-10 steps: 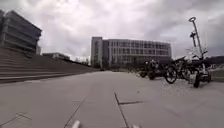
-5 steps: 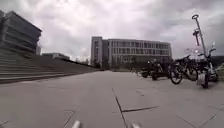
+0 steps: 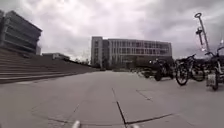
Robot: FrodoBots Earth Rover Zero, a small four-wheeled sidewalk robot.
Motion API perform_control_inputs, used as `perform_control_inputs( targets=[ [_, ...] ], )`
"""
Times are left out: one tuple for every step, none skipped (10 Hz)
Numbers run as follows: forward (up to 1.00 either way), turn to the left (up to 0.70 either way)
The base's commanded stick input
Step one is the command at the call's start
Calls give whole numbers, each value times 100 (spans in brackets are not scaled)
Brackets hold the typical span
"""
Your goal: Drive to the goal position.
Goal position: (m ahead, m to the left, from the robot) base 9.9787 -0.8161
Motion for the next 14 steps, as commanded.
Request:
perform_control_inputs(
  targets=[
    [70,-1],
    [70,-1],
    [70,-1],
    [70,-1],
    [70,-1],
    [70,-1],
    [70,-1],
    [70,-1],
    [70,-1],
    [70,-1],
    [70,-1],
    [70,-1],
    [70,-2],
    [70,-7]
  ],
)
